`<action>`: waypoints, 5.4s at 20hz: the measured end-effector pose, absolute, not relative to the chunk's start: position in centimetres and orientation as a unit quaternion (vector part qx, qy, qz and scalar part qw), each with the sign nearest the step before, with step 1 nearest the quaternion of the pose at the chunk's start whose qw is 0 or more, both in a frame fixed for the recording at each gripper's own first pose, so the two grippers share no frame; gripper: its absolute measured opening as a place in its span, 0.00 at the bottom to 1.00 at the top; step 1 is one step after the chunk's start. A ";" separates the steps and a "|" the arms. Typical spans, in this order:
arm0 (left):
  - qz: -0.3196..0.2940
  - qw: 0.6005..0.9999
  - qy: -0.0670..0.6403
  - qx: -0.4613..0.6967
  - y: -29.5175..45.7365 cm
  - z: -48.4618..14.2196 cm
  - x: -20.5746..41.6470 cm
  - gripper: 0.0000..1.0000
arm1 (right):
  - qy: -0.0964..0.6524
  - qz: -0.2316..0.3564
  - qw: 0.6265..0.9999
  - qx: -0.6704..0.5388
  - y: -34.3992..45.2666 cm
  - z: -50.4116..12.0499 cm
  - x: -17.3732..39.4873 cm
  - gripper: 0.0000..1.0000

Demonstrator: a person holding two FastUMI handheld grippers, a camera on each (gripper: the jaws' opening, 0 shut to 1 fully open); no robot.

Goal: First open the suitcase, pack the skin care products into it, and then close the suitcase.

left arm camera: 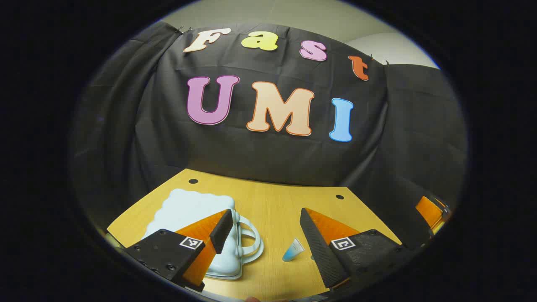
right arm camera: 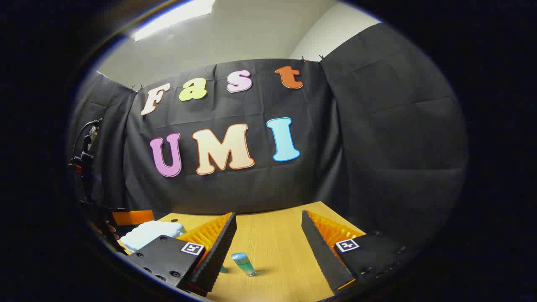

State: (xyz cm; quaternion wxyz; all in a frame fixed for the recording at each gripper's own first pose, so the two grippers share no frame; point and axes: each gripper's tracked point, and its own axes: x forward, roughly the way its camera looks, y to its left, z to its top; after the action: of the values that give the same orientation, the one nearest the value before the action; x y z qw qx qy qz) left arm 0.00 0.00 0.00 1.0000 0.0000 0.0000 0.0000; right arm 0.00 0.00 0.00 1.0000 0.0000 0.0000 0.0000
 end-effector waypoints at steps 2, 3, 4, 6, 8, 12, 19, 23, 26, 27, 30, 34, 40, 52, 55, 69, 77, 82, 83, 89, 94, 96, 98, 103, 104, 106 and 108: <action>0.008 1.000 0.009 -0.001 0.6 -0.4 0.1 0.95 | 0.000 0.006 1.000 -0.003 0.2 -0.1 0.1 0.97; 0.013 1.000 0.013 -0.003 1.0 -0.4 0.1 0.95 | 0.000 0.010 1.000 -0.001 0.5 0.0 0.2 0.97; 0.017 1.000 0.018 -0.006 1.3 -0.7 0.1 0.95 | 0.000 0.014 1.000 0.003 0.7 -0.1 0.3 0.98; 0.024 0.999 0.033 -0.008 2.0 -1.3 0.3 0.95 | 0.004 0.024 1.000 0.008 1.2 -0.5 0.5 0.97; 0.029 0.998 0.048 -0.005 2.6 -1.9 0.6 0.95 | 0.007 0.032 0.999 0.007 1.6 -0.7 0.9 0.95; 0.019 0.995 0.102 0.000 2.5 -4.1 2.1 0.95 | 0.020 0.042 0.999 0.008 2.1 -1.6 1.1 0.98; 0.012 0.973 0.228 -0.012 2.3 -7.7 6.9 0.95 | 0.036 0.040 0.999 0.007 1.7 -2.8 0.9 0.98; 0.017 0.947 0.320 -0.028 2.3 -10.6 8.9 0.95 | 0.044 0.027 0.999 0.005 0.5 -3.2 0.7 0.98; 0.014 0.927 0.372 -0.045 1.9 -12.0 10.1 0.95 | 0.046 0.011 0.999 0.006 -0.8 -3.3 0.3 0.95; 0.018 0.921 0.386 -0.039 2.1 -12.5 10.6 0.95 | 0.048 0.007 0.999 0.010 -1.2 -3.4 0.2 0.95; 0.017 0.907 0.420 -0.021 1.9 -13.8 11.9 0.90 | 0.054 -0.003 0.998 0.016 -1.9 -3.9 -0.1 0.98; 0.035 0.883 0.469 -0.009 2.2 -15.8 13.1 0.89 | 0.060 -0.011 0.998 0.019 -2.6 -4.2 -0.2 0.98; 0.056 0.852 0.521 0.016 2.9 -18.2 14.4 0.75 | 0.065 -0.028 0.997 0.018 -4.5 -4.5 -0.2 0.98; 0.069 0.816 0.573 0.011 3.6 -22.2 15.3 0.19 | 0.080 -0.043 0.995 0.031 -6.2 -5.5 0.7 0.98; 0.068 0.814 0.577 0.027 3.7 -22.3 15.5 0.11 | 0.080 -0.045 0.995 0.029 -6.6 -5.4 0.9 0.94; 0.026 0.852 0.521 -0.043 1.9 -16.7 14.8 0.03 | 0.093 -0.011 0.995 0.027 -5.1 -6.2 1.7 0.98; 0.023 0.895 0.434 -0.103 5.0 -6.2 12.9 0.03 | 0.092 0.037 0.994 0.033 -1.5 -6.4 2.3 0.98; 0.044 0.918 0.378 -0.110 11.2 0.9 10.2 0.03 | 0.087 0.067 0.993 0.032 1.2 -6.3 3.0 0.98; 0.053 0.922 0.369 -0.109 12.8 2.1 9.6 0.03 | 0.085 0.072 0.993 0.032 1.7 -6.2 3.2 0.98; 0.117 0.933 0.331 -0.081 22.5 5.6 5.8 0.03 | 0.085 0.088 0.992 0.031 4.7 -6.6 3.3 0.98; 0.182 0.934 0.303 -0.044 30.8 6.3 3.5 0.03 | 0.092 0.097 0.991 0.031 7.5 -7.3 3.2 0.94; 0.187 0.934 0.301 -0.048 33.0 5.8 2.7 0.03 | 0.095 0.095 0.990 0.029 8.4 -7.6 3.2 0.98; 0.202 0.932 0.297 -0.043 35.9 5.2 2.1 0.03 | 0.100 0.095 0.990 0.029 9.2 -8.0 3.1 0.94; 0.217 0.931 0.287 -0.063 42.3 2.7 1.4 0.03 | 0.109 0.089 0.990 0.024 11.0 -8.5 2.4 0.98; 0.216 0.931 0.285 -0.074 43.3 2.0 1.5 0.02 | 0.113 0.090 0.989 0.025 11.4 -8.8 2.2 0.98; 0.213 0.932 0.279 -0.084 45.5 0.0 1.4 0.01 | 0.123 0.092 0.988 0.031 12.1 -9.1 1.8 0.98; 0.212 0.930 0.283 -0.098 47.5 -2.2 1.1 0.02 | 0.124 0.092 0.987 0.038 12.6 -8.9 1.3 0.98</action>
State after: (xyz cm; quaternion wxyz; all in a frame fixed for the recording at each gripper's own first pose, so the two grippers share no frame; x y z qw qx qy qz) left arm 1.13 47.52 -2.23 0.9303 -0.0975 0.2832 0.2119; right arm 1.35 12.63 -8.88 0.9873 0.0383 0.1238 0.0917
